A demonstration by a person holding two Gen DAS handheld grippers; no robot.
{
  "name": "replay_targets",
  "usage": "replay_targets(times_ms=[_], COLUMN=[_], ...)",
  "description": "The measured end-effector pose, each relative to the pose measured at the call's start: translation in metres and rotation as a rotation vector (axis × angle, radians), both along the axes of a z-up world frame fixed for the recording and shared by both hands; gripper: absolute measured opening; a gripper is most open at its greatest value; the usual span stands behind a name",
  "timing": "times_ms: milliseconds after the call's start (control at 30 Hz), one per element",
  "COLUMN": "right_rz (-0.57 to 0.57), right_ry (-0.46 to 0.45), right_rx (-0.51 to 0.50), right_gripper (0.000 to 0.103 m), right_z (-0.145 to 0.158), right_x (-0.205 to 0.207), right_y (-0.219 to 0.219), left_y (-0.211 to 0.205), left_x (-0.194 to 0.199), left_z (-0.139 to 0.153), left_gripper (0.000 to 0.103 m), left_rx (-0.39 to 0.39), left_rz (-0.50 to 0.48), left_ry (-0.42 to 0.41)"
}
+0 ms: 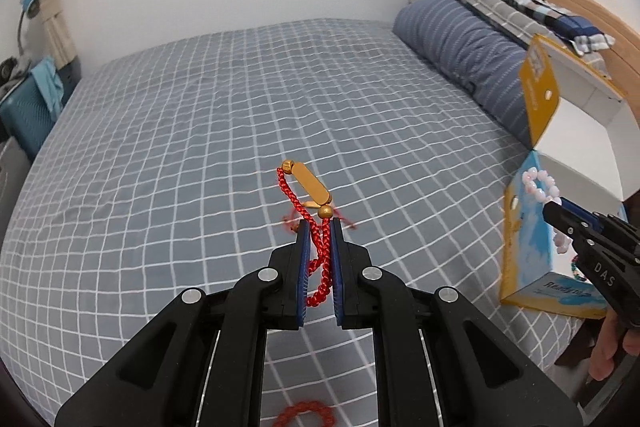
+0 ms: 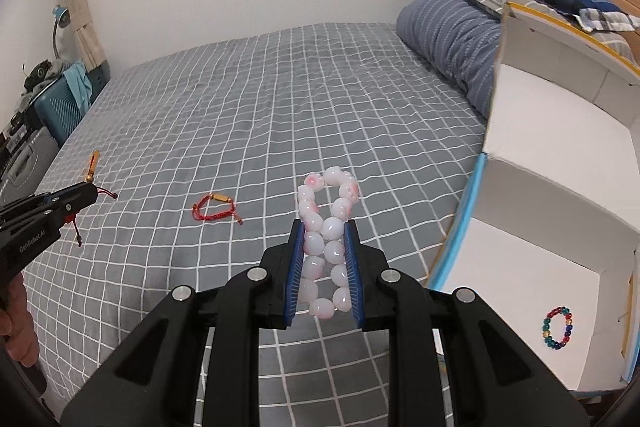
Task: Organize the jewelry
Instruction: 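Carry the red string bracelet and pink-white bracelet in both tools over the box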
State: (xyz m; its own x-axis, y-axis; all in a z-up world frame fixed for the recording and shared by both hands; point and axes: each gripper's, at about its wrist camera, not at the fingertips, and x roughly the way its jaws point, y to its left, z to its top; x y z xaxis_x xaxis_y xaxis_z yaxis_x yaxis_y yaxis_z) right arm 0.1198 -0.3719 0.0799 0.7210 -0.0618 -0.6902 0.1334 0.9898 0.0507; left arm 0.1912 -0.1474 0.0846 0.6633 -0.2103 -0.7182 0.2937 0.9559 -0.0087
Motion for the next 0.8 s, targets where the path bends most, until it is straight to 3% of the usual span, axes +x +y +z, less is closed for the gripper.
replay_targets(times_ms=[367, 800], right_rz=[-0.081, -0.223], right_ry=[-0.036, -0.040], right_rx=[-0.002, 0.010], right_gripper=[0.019, 0.019], right_z=[0.016, 0.011], right_x=[-0.025, -0.071], right_y=[-0.042, -0.115], left_y=[-0.069, -0.166], left_x=[-0.013, -0.038], left_z=[0.013, 0.007], left_gripper=[0.009, 0.009], left_rx=[-0.006, -0.013], left_rz=[-0.123, -0.299], left_ry=[-0.027, -0.018])
